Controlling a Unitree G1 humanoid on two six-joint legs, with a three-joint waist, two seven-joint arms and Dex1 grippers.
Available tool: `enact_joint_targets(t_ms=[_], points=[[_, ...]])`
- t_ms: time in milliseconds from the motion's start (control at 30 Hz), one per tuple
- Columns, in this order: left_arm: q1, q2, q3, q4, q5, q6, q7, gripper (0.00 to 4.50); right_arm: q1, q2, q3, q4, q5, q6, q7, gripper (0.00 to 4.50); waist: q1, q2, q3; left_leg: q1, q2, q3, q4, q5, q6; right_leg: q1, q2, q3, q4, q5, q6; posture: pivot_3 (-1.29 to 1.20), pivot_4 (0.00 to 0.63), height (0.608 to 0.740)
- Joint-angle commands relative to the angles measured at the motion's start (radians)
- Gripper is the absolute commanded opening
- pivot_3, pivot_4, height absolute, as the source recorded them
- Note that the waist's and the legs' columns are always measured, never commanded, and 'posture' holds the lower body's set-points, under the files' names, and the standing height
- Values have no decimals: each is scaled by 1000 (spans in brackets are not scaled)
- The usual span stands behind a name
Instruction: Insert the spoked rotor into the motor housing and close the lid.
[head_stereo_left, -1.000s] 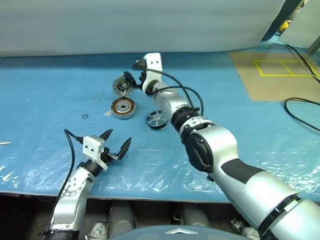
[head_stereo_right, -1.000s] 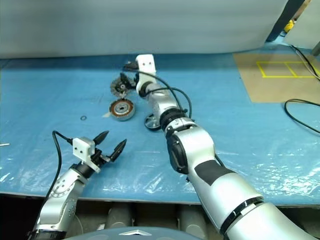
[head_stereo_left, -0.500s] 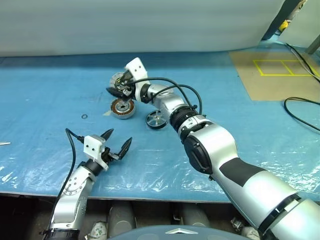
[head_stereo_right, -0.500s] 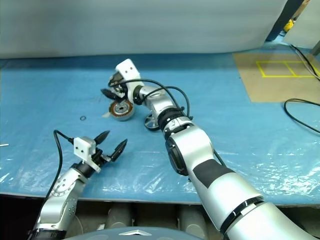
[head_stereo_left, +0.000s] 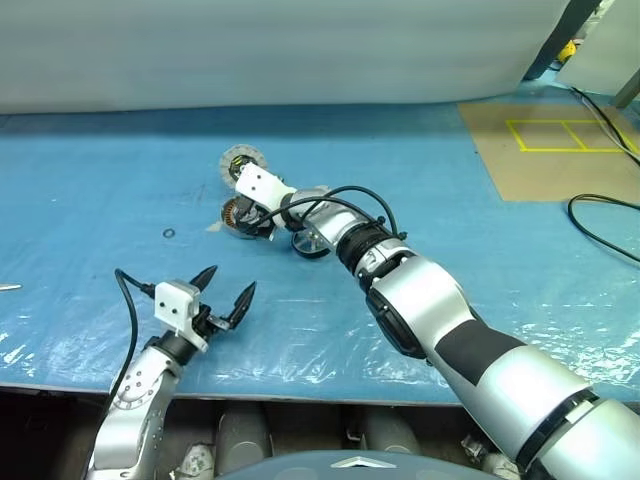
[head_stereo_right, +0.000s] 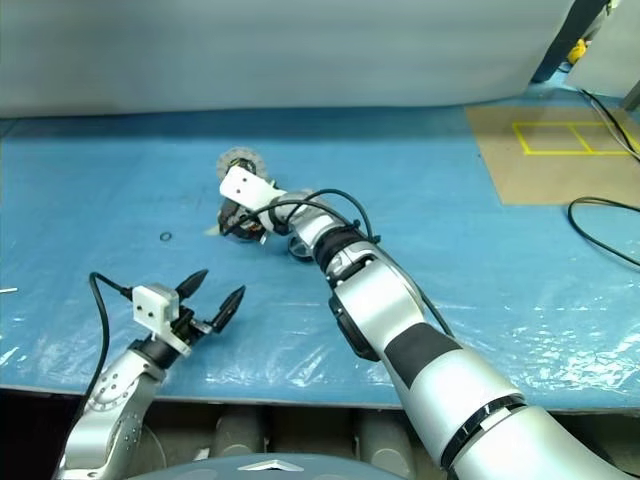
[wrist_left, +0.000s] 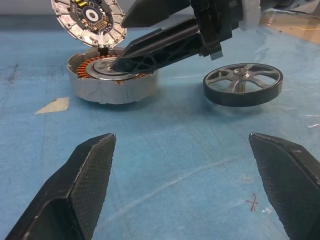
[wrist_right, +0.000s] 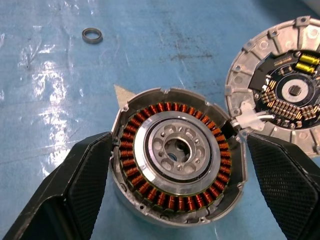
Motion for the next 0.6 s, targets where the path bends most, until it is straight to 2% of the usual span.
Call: enact_joint_targets(t_ms=[33, 600], points=[[20, -5, 15, -55, -1, -16, 20, 4500, 44, 163, 19, -10, -21, 3, 3, 4481, 0, 0, 0, 0, 0, 0, 0, 0, 0, 0, 0, 0, 0, 0, 0, 0, 150, 740], [18, 4, 16, -54, 0, -17, 36, 4500, 141, 162, 146, -4, -126, -47, 64, 4481, -6, 0, 0, 1, 0, 0, 0, 0, 0, 0, 0, 0, 1, 0, 0, 0, 150, 740]])
